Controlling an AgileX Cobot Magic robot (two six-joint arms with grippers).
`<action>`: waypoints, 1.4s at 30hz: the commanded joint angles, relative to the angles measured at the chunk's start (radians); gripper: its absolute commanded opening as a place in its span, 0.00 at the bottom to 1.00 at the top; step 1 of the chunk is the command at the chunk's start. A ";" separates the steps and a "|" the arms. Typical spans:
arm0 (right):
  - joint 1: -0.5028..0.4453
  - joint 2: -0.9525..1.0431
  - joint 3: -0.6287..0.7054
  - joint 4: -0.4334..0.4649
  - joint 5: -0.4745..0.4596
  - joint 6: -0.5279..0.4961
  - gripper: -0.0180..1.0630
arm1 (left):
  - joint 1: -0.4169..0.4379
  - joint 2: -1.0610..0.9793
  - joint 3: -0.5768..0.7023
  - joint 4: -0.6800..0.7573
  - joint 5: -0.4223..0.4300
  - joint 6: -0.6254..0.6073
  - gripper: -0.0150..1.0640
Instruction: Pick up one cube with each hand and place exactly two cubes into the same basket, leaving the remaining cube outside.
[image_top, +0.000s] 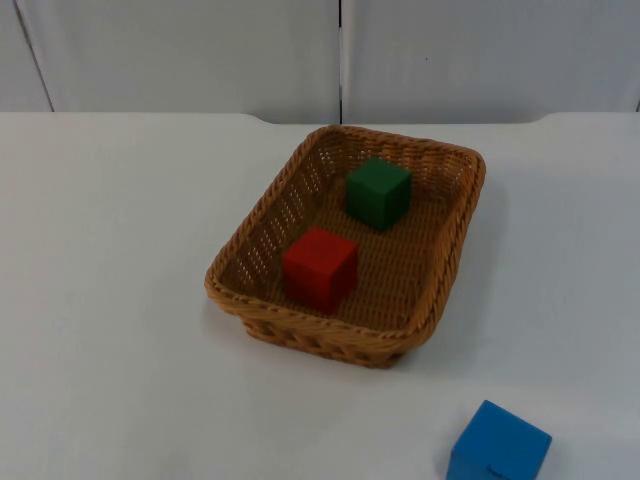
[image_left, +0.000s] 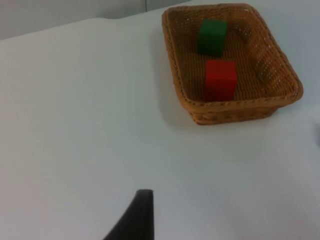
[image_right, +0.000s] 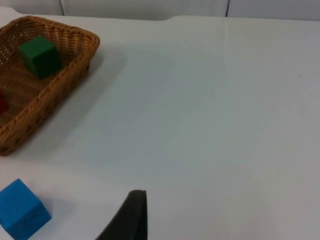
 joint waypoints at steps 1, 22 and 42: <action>-0.009 -0.004 0.007 -0.003 -0.008 0.000 0.99 | 0.000 -0.003 0.005 0.003 0.001 -0.010 0.99; -0.044 -0.004 0.007 -0.003 -0.008 0.000 0.99 | 0.039 -0.003 0.005 0.003 0.001 -0.010 0.99; -0.056 -0.004 0.007 -0.003 -0.008 0.000 0.99 | 0.404 -0.003 0.005 0.003 0.001 -0.010 0.99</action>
